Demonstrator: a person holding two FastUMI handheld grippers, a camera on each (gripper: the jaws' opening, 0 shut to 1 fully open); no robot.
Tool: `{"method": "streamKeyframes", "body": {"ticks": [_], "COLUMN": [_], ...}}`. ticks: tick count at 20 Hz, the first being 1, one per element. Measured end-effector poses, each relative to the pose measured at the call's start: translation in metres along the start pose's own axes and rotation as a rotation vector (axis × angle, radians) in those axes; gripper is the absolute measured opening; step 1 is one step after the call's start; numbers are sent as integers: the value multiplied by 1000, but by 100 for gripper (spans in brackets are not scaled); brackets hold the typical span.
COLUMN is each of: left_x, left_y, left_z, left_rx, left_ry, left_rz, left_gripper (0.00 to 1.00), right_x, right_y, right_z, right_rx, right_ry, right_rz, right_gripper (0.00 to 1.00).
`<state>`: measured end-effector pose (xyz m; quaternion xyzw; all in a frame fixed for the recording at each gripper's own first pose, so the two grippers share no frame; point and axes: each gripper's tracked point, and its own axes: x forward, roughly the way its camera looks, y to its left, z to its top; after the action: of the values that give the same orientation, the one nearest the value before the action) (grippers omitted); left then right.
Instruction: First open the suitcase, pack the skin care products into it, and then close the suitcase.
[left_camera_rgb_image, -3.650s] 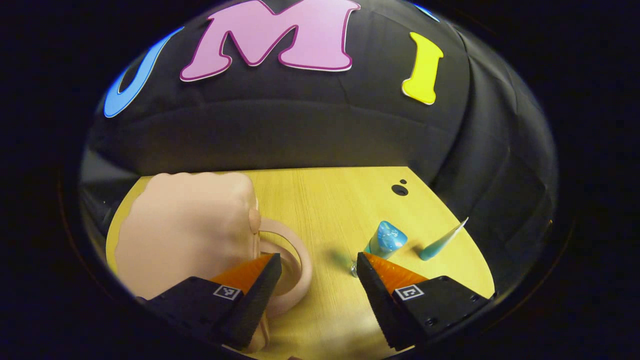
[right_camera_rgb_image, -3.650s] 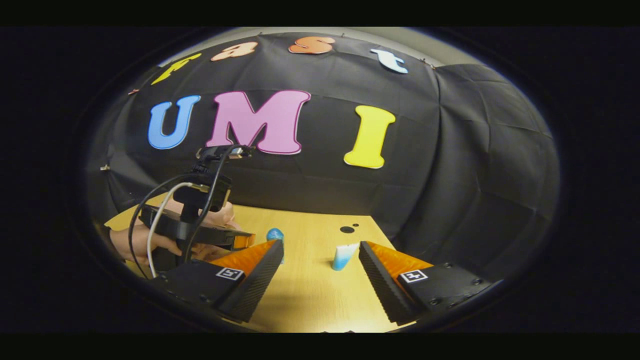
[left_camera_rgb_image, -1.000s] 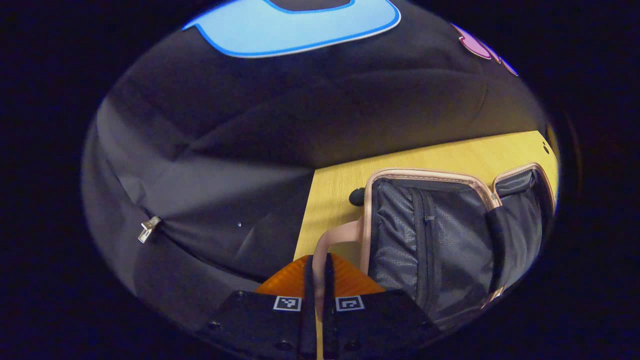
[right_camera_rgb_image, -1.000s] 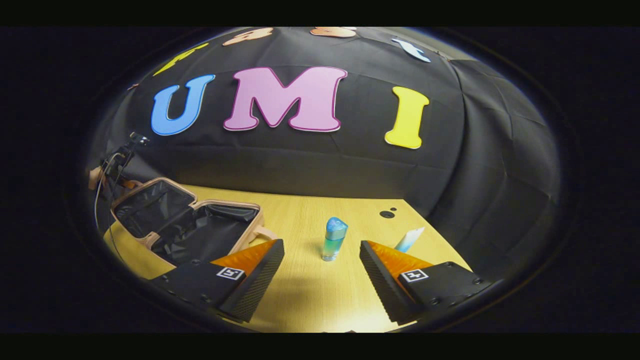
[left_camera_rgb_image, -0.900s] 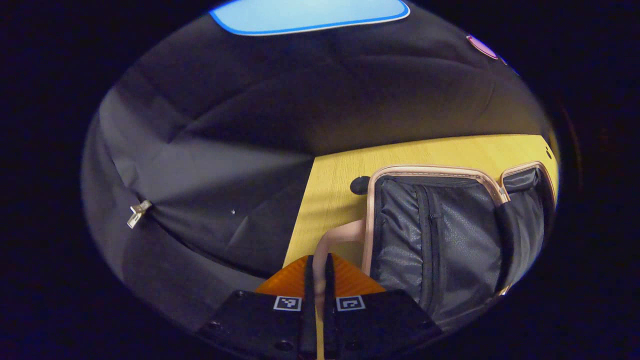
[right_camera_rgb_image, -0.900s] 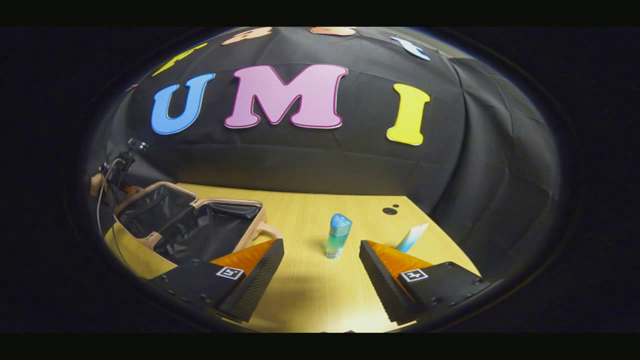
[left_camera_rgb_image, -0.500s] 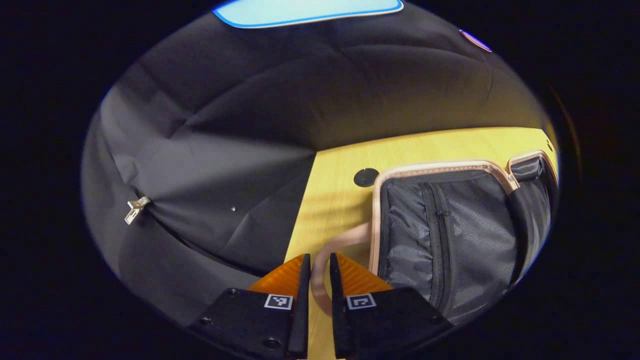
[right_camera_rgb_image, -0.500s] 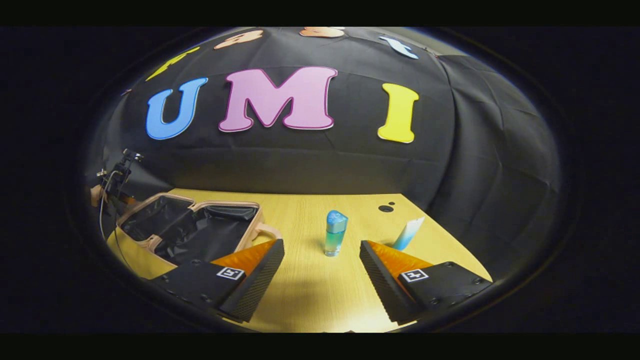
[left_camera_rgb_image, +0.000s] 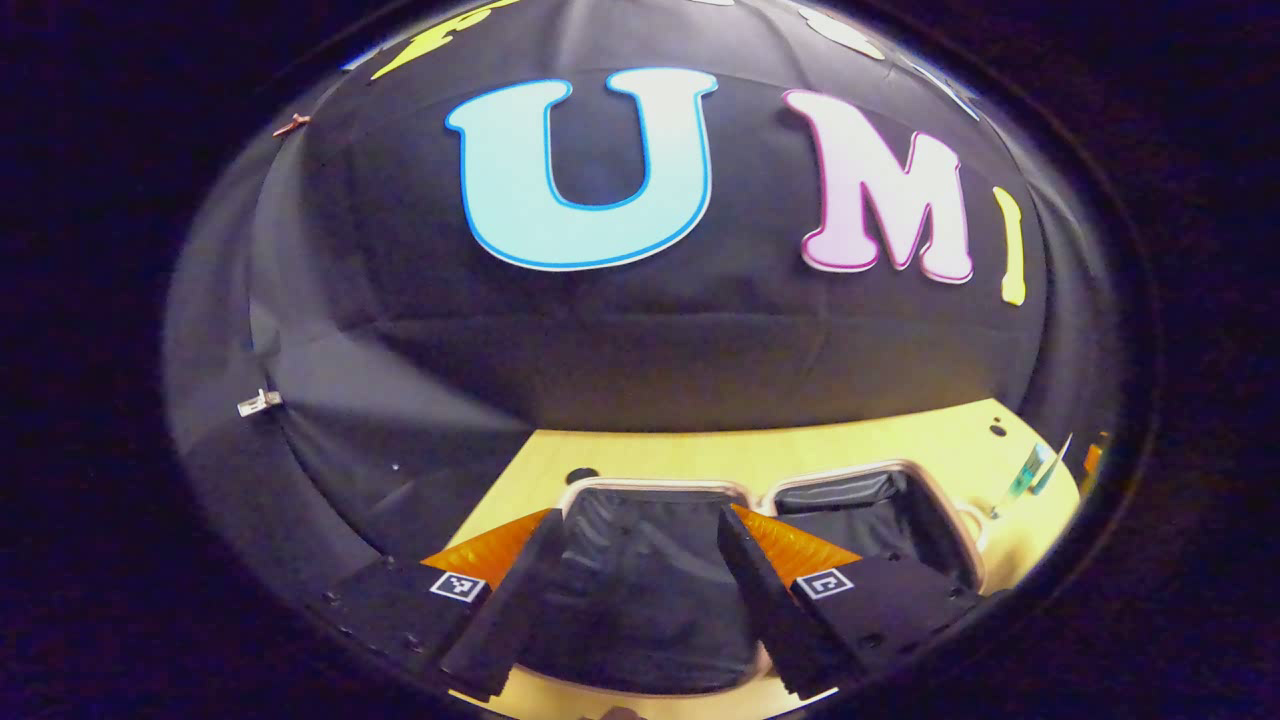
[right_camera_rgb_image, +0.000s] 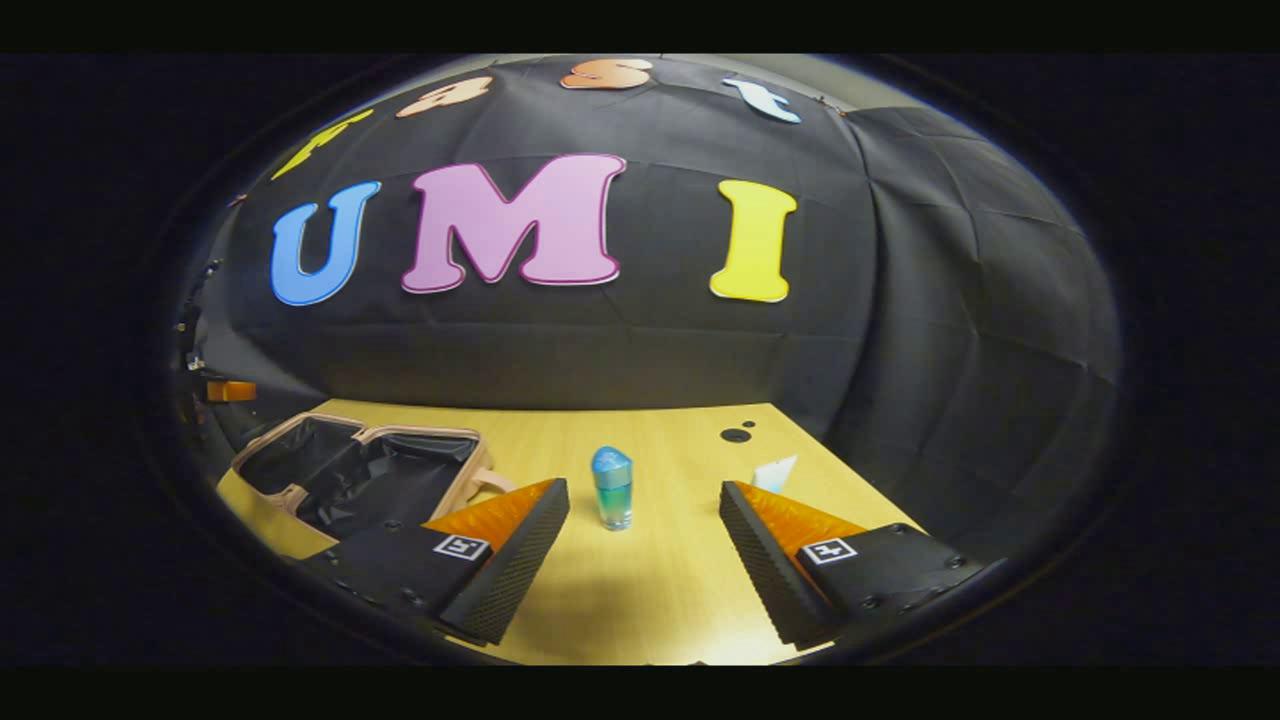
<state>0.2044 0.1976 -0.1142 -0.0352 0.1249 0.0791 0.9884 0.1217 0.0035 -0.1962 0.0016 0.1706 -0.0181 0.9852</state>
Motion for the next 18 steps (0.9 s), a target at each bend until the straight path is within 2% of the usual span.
{"method": "streamKeyframes", "body": {"ticks": [1, 3, 4, 8, 13, 15, 17, 18], "left_x": [-12, -29, -34, -44, -32, -23, -8, -2], "left_y": [-23, -83, -110, -221, -333, -365, -389, -401], "left_z": [-7, -20, -29, -83, -119, -126, -132, -133], "left_rx": [-42, -108, -117, -60, 42, 20, 46, 73], "left_ry": [-12, -39, -39, 55, 107, 142, 147, 146], "left_rz": [5, -50, -76, -255, -452, -501, -532, -548], "left_gripper": [96, 97, 98, 98, 98, 96, 98, 98], "right_x": [4, 12, 16, 35, 58, 63, 68, 72], "right_y": [-11, -27, -35, -71, -108, -122, -128, -128], "right_z": [-1, -9, -12, -18, -42, -43, -48, -53], "right_rx": [2, 4, 1, -19, -24, -47, -36, -20], "right_ry": [1, 17, 21, 10, 33, 11, 10, 21], "right_rz": [-13, -30, -37, -86, -134, -165, -170, -163], "right_gripper": [97, 100, 97, 97, 97, 97, 100, 96]}}
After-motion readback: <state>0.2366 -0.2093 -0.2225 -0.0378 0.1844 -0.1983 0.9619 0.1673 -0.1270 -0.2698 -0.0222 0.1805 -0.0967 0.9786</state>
